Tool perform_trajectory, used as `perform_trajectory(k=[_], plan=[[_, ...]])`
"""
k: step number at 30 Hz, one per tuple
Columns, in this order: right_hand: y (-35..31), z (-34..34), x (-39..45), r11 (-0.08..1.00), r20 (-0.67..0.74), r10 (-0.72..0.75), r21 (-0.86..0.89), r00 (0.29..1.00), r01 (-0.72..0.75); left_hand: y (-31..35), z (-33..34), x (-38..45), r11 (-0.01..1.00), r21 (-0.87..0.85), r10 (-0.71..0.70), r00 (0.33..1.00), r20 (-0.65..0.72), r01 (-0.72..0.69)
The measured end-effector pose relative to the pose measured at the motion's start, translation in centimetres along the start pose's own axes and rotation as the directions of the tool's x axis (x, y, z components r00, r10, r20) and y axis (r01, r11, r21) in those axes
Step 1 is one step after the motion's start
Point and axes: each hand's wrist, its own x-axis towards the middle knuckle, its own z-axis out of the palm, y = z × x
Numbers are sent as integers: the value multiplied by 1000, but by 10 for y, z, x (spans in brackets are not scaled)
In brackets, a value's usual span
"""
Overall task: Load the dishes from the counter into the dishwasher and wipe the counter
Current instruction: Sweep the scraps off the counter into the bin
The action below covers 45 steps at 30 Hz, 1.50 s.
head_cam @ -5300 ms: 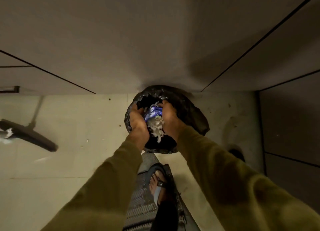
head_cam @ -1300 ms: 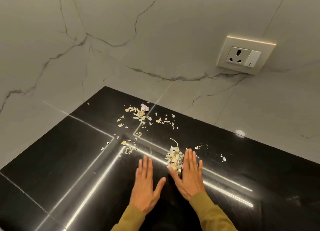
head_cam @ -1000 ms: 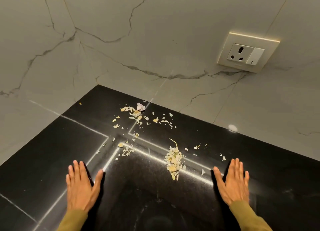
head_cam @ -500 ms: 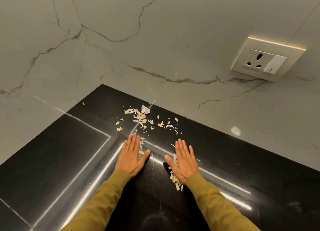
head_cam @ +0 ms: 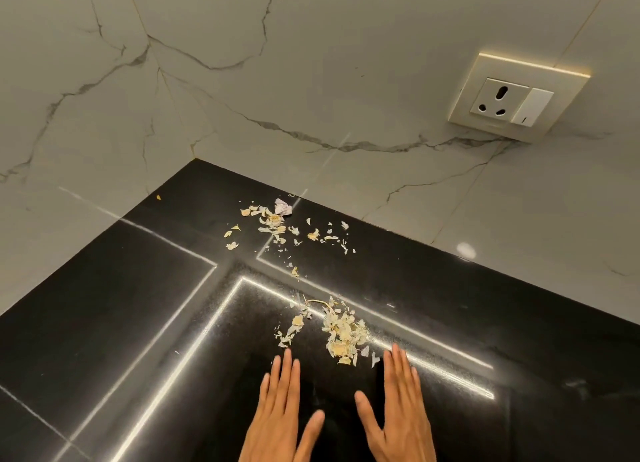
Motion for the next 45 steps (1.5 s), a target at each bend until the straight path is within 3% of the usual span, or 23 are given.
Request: perform_trajectory(k=[2, 9, 17, 22, 25, 36, 41, 45], plan=[[2, 7, -5, 992, 27, 40, -121, 999, -37, 2, 8, -9, 996, 63, -59, 998, -1, 59], [-13, 9, 13, 970, 17, 48, -240, 999, -42, 10, 5, 8, 982, -72, -177, 983, -52, 173], [-43, 6, 89, 980, 83, 57, -194, 995, -40, 3, -18, 95, 993, -64, -106, 975, -197, 95], [-43, -4, 108, 993, 88, 14, -119, 996, -4, -10, -32, 107, 947, -320, -91, 973, -213, 18], [-43, -6, 105, 996, 69, 15, -83, 997, -9, -42, -43, 110, 936, -348, -161, 946, -282, 56], [-39, 6, 109, 997, 23, 11, -71, 1000, -9, -176, -123, 229, 966, -164, -231, 950, -209, 199], [-37, 15, 112, 992, -47, 12, -129, 999, -17, -198, -143, 292, 958, -194, -245, 955, -168, 212], [-34, 17, 114, 990, -77, 12, -142, 997, -22, -189, -141, 314, 988, -62, -150, 977, -150, 142]])
